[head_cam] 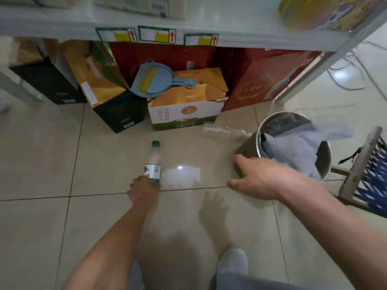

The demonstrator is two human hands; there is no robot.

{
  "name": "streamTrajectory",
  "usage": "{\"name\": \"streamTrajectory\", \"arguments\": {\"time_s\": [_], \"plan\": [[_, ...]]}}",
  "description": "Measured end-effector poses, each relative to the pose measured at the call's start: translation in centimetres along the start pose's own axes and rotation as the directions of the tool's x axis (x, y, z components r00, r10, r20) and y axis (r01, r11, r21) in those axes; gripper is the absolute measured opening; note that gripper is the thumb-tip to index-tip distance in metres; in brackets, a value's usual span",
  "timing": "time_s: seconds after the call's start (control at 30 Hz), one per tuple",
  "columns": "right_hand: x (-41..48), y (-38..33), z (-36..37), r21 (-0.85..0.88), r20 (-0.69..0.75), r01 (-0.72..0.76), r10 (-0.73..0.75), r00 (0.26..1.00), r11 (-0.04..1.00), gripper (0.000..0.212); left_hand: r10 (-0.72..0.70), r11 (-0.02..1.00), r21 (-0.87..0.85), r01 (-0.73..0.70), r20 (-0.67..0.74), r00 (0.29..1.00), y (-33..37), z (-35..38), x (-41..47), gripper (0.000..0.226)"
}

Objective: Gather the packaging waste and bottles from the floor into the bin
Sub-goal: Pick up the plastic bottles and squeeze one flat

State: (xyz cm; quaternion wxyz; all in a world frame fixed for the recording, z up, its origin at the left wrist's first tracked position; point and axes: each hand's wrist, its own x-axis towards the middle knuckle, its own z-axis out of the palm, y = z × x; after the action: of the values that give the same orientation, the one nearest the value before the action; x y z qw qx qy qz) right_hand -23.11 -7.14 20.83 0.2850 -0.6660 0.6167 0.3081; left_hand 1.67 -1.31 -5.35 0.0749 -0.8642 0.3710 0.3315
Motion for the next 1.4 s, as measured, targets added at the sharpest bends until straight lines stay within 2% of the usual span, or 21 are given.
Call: {"name": "streamTrajectory", "arguments": {"time_s": [0.17,0.3,0.43,0.5,0.57,0.63,0.67,0.77,0.8,0.83,0.9,0.97,1.03,1.1,1.17,1.23,1.33,1.4], "plan": [[-0.5,-0.2,-1.0,-0.006,0.038,-0.012,0.012,0.999,1.0,0.058,0.01,0.992,-0.126,0.0,0.072,0.997,0.6,-0.7,-0.6,0.054],[-1.5,-0.1,-2.3,0.054,-0.005,0.012,-0.011,1.0,0.998,0.06,0.092,0.955,-0.295,-0.033,0.189,0.978,2.0,-4.7,-3.2,0.055],[-3.3,0.2,-3.2,0.184,-0.038,0.039,-0.033,0.999,0.982,0.056,0.313,0.884,-0.408,-0.229,0.152,0.937,3.5,-9.7,-8.6,0.043],[-4.5,0.7,-3.1,0.328,-0.081,0.04,-0.014,0.997,0.944,0.065,0.419,0.839,-0.433,-0.33,0.128,0.899,4.7,-12.3,-12.0,0.045],[-5.5,1.2,-2.6,0.521,-0.118,0.054,0.01,0.993,0.852,0.085,0.512,0.794,-0.468,-0.387,0.173,0.842,6.1,-14.3,-15.4,0.05],[-6.2,1.4,-2.0,0.71,-0.109,0.079,-0.001,0.994,0.699,0.097,0.599,0.759,-0.439,-0.481,0.182,0.78,6.9,-15.6,-18.6,0.05],[-6.7,1.4,-1.7,0.78,-0.109,0.105,-0.031,0.994,0.617,0.089,0.634,0.738,-0.424,-0.525,0.167,0.755,6.9,-15.9,-20.1,0.051],[-7.6,1.3,-1.2,0.881,-0.173,0.194,-0.09,0.981,0.432,0.047,0.696,0.668,-0.47,-0.577,0.12,0.708,6.7,-16.4,-23.5,0.054],[-7.9,1.2,-1.1,0.9,-0.193,0.208,-0.076,0.978,0.382,0.043,0.709,0.642,-0.502,-0.58,0.102,0.698,6.7,-16.4,-24.3,0.055],[-8.1,1.0,-1.1,0.915,-0.207,0.211,-0.051,0.977,0.344,0.046,0.717,0.617,-0.537,-0.576,0.081,0.692,6.7,-16.5,-24.9,0.057],[-8.4,0.8,-1.0,0.933,-0.225,0.207,0.026,0.974,0.295,0.069,0.729,0.565,-0.62,-0.544,0.066,0.681,7.2,-16.6,-25.6,0.06],[-8.6,0.6,-0.9,0.941,-0.244,0.204,0.12,0.962,0.271,0.089,0.753,0.541,-0.667,-0.512,0.113,0.648,7.6,-16.5,-25.9,0.062],[-8.5,0.8,-0.9,0.934,-0.27,0.206,0.202,0.941,0.291,0.094,0.765,0.556,-0.697,-0.452,0.218,0.606,7.8,-16.4,-25.5,0.064],[-8.3,1.1,-1.0,0.911,-0.275,0.168,0.251,0.928,0.378,0.097,0.743,0.584,-0.723,-0.369,0.293,0.602,7.5,-15.7,-24.0,0.067],[-8.0,1.6,-1.2,0.842,-0.283,0.103,0.27,0.921,0.53,0.098,0.683,0.641,-0.7,-0.314,0.334,0.65,7.1,-14.7,-22.0,0.069],[-7.6,2.1,-1.4,0.746,-0.291,0.039,0.273,0.917,0.665,0.093,0.586,0.74,-0.605,-0.294,0.364,0.724,6.6,-13.0,-19.5,0.06],[-7.1,3.0,-2.2,0.625,-0.338,-0.004,0.275,0.9,0.78,0.087,0.534,0.817,-0.433,-0.381,0.32,0.782,5.3,-10.1,-15.0,0.027],[-6.9,4.0,-3.2,0.583,-0.361,-0.036,0.299,0.883,0.811,0.088,0.509,0.85,-0.314,-0.424,0.278,0.815,5.0,-8.2,-12.2,0.02]]}}
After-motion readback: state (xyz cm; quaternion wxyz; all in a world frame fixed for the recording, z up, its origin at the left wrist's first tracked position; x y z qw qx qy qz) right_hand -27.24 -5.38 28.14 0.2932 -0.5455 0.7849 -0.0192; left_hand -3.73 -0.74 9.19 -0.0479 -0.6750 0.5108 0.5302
